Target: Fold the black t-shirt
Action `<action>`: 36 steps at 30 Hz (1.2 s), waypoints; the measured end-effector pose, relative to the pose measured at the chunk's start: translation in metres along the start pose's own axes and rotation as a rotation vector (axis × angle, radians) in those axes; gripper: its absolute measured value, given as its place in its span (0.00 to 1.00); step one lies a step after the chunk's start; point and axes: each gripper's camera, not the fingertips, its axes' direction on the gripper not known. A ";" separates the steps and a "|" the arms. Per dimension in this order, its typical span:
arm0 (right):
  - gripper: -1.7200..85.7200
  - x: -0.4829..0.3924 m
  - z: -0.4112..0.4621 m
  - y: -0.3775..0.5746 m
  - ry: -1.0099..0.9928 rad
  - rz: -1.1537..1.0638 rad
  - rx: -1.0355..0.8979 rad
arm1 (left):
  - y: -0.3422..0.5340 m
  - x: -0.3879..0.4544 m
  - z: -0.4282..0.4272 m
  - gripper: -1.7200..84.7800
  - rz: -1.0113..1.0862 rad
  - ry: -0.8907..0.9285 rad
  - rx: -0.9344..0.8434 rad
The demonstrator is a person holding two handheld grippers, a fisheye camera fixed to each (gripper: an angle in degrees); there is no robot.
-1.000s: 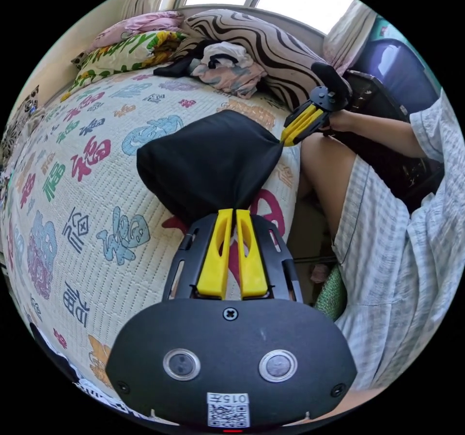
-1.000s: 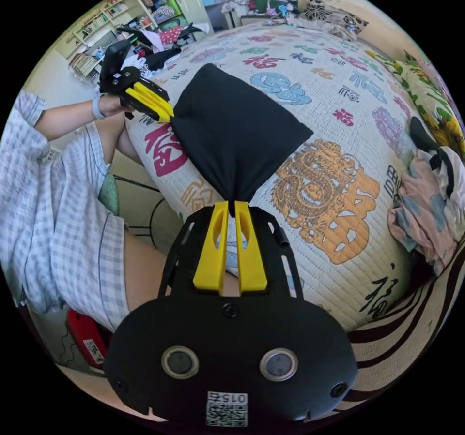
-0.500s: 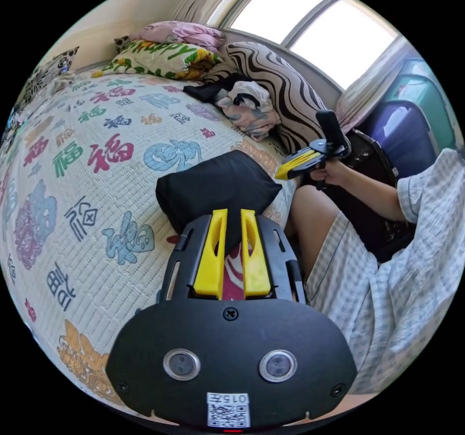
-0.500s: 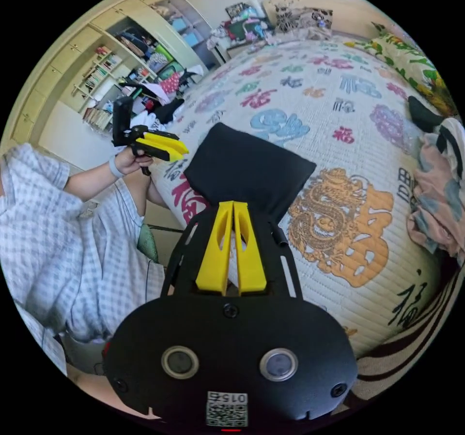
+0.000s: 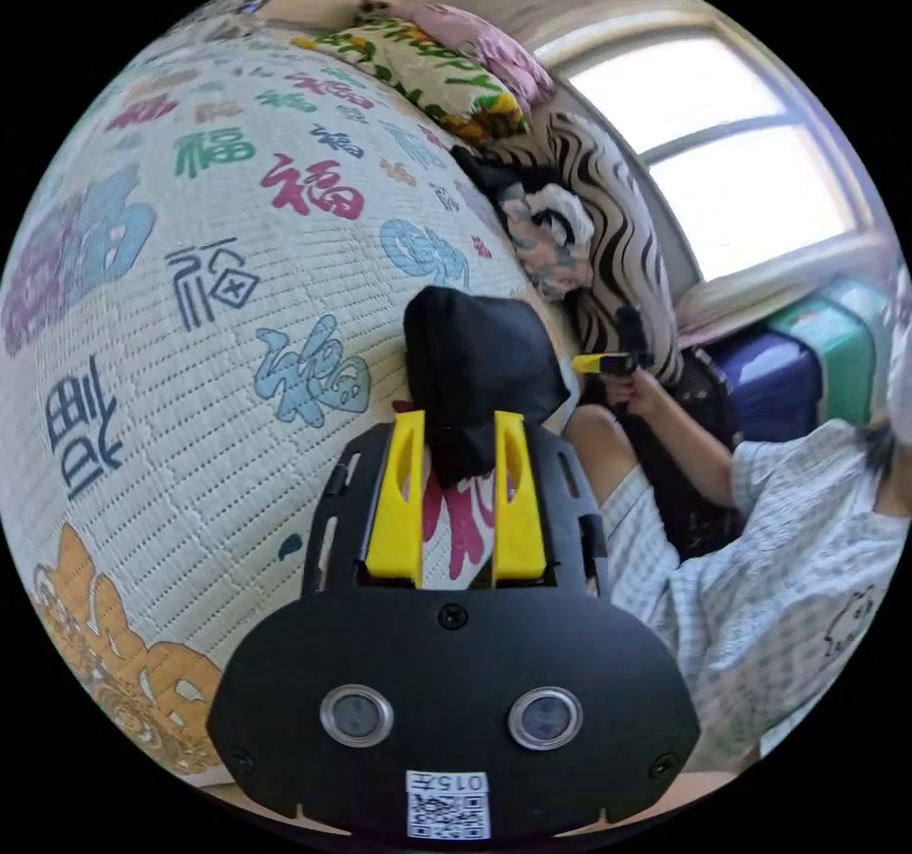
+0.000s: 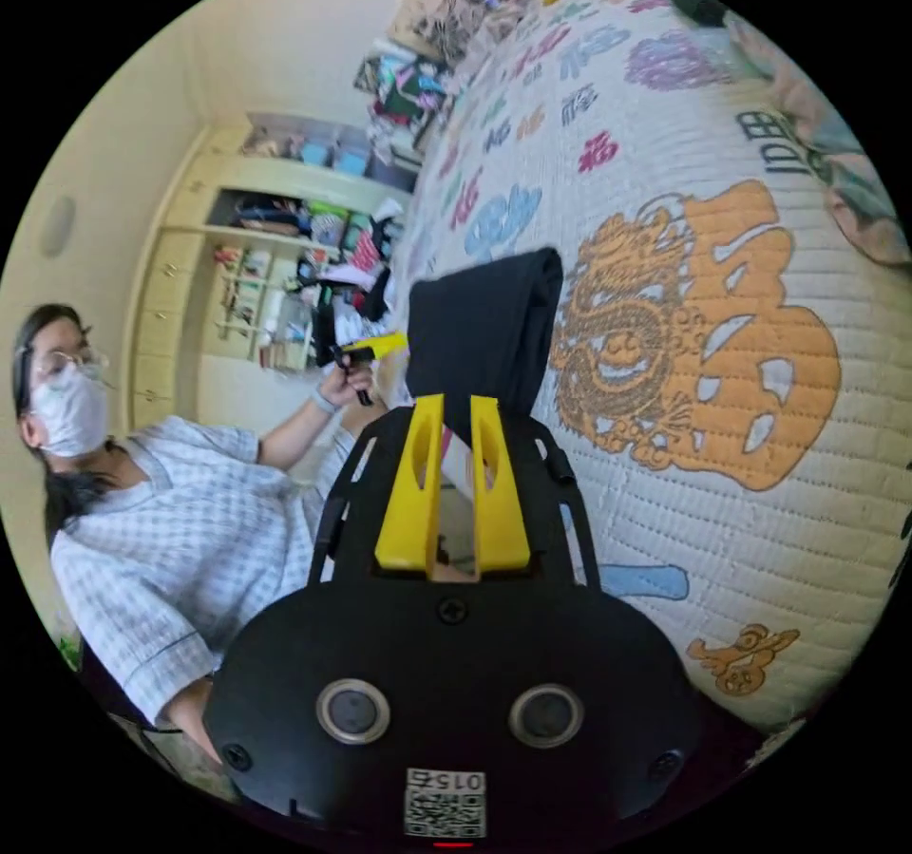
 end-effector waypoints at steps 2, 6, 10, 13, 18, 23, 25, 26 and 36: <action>0.13 0.016 0.004 -0.011 -0.002 0.022 0.019 | -0.009 -0.021 -0.027 0.17 -0.054 0.056 -0.004; 0.18 0.048 0.044 -0.041 -0.029 0.053 -0.078 | -0.025 -0.032 -0.045 0.18 -0.075 0.139 -0.061; 0.16 0.069 0.084 -0.065 -0.166 0.056 -0.099 | -0.046 -0.026 -0.070 0.16 -0.053 0.178 -0.055; 0.11 0.077 0.113 -0.081 -0.179 0.103 -0.107 | -0.057 -0.024 -0.094 0.13 -0.087 0.217 -0.062; 0.08 0.052 0.139 -0.101 -0.070 0.124 -0.093 | -0.055 -0.012 -0.173 0.08 -0.093 0.300 -0.023; 0.08 -0.008 0.200 -0.141 -0.048 0.003 -0.137 | -0.025 0.021 -0.329 0.07 -0.020 0.287 0.100; 0.07 -0.034 0.237 -0.163 -0.095 -0.047 -0.149 | -0.002 0.027 -0.401 0.06 -0.021 0.281 0.180; 0.07 -0.054 0.268 -0.179 -0.126 -0.092 -0.175 | 0.018 0.031 -0.453 0.06 -0.020 0.256 0.238; 0.08 -0.236 0.619 -0.285 -0.326 -0.325 -0.570 | 0.226 0.047 -0.841 0.06 -0.238 -0.040 0.585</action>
